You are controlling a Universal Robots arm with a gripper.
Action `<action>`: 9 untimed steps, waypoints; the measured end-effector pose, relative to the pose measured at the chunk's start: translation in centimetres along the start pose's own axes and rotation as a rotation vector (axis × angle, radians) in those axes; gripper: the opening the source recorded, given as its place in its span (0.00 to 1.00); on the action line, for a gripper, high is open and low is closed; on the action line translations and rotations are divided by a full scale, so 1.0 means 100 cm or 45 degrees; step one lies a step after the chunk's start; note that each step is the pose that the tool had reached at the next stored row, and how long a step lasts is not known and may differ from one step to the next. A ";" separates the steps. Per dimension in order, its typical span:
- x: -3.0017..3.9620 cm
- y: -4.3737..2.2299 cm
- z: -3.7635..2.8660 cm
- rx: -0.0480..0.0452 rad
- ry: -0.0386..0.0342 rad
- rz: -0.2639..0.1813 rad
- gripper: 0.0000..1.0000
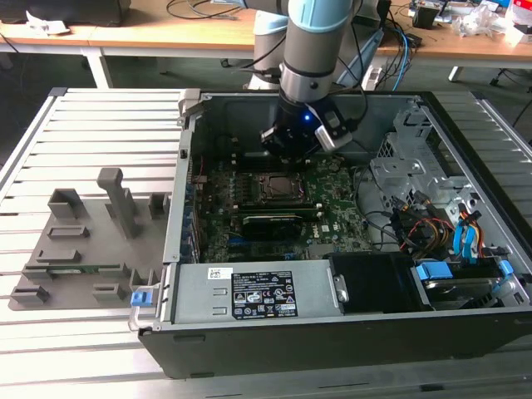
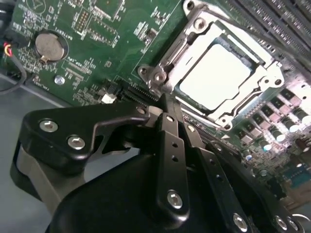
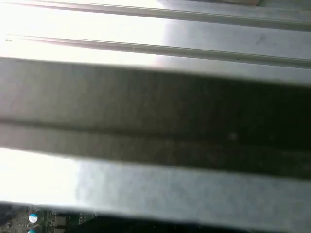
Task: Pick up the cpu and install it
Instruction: 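Install the first cpu locking lever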
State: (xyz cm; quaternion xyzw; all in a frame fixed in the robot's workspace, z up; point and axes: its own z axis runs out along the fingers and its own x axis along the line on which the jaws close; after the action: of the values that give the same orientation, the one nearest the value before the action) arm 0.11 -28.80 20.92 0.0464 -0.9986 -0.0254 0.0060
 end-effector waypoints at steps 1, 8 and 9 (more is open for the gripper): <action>0.0001 -0.0016 -0.0001 0.000 -0.0001 0.000 0.11; 0.0026 -0.0283 -0.0014 0.001 -0.0001 0.000 0.11; 0.0030 -0.0318 -0.0016 0.001 0.0000 0.000 0.11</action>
State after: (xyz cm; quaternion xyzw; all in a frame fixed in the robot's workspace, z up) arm 0.11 -32.00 20.92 0.0463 -0.9986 -0.0249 0.0060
